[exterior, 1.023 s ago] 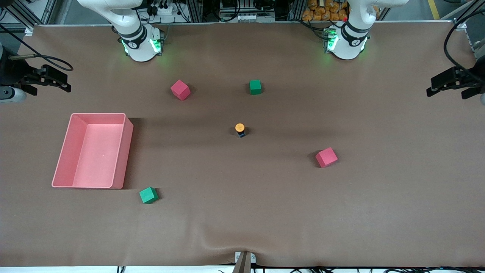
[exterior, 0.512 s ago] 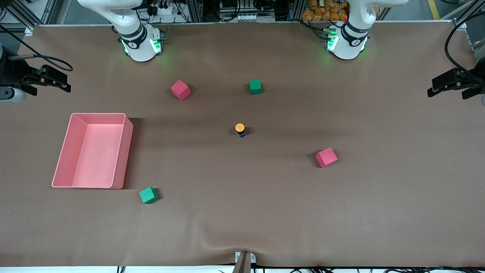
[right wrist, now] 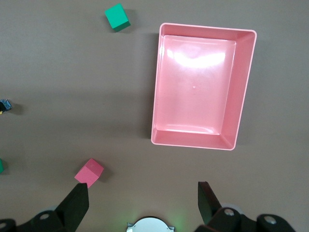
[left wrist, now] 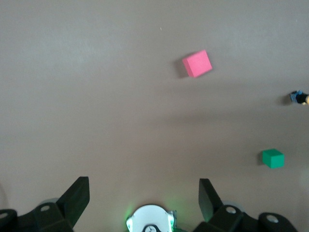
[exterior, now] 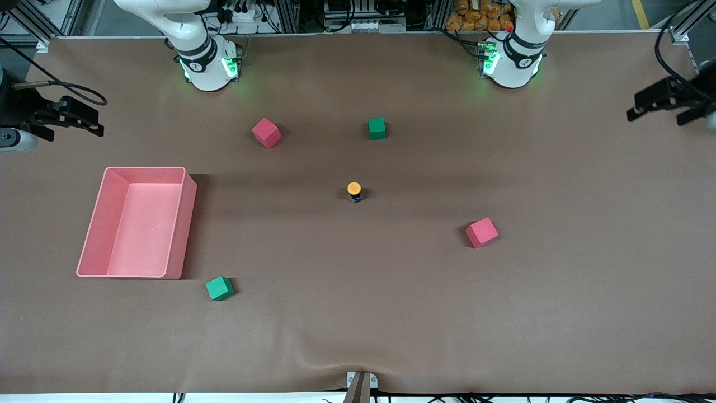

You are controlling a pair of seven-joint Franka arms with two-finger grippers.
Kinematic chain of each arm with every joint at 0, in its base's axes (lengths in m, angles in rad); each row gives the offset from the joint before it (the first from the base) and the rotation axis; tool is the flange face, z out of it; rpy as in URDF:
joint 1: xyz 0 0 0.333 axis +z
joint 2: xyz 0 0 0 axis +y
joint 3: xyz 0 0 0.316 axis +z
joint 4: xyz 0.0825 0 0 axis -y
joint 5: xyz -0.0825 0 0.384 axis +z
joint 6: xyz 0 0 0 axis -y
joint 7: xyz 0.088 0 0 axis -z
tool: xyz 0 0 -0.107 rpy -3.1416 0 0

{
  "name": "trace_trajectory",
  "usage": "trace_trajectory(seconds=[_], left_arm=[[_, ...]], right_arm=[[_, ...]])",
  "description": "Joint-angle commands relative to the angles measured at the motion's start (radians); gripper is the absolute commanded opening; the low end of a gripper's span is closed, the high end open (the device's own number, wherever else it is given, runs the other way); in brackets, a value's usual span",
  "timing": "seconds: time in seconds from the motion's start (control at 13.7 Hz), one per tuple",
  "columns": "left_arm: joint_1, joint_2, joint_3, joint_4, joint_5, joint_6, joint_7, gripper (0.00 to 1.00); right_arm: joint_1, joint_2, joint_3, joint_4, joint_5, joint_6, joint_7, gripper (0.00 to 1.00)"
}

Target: Place and upright button with both arms

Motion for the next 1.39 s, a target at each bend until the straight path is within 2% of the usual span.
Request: trace_trajectory(seconds=[0.0, 0.15, 0.29, 0.44, 0.58, 1.32], left_arm=[[0.036, -0.104, -0.073, -0.1, 0.043, 0.03, -0.049, 1.0], [0.033, -0.082, -0.071, -0.084, 0.047, 0.052, -0.049, 1.0], [0.012, -0.006, -0.06, -0.005, 0.056, 0.056, -0.036, 1.0], [-0.036, 0.068, 0.004, 0.067, 0.07, 0.058, -0.027, 1.0], [-0.062, 0.073, 0.042, 0.071, 0.061, 0.058, -0.024, 1.0], [-0.076, 0.071, 0.042, 0.068, 0.069, 0.056, -0.033, 1.0]], right_arm=[[-0.043, -0.004, -0.005, 0.009, 0.022, -0.026, 0.074, 1.0], [-0.043, -0.01, -0.007, 0.009, 0.022, -0.049, 0.119, 1.0], [-0.045, -0.021, -0.007, 0.007, 0.022, -0.048, 0.118, 1.0], [-0.043, -0.024, -0.005, 0.007, 0.022, -0.045, 0.118, 1.0], [-0.042, -0.027, -0.004, 0.007, 0.022, -0.043, 0.118, 1.0], [-0.04, -0.025, -0.001, 0.006, 0.022, -0.043, 0.118, 1.0]])
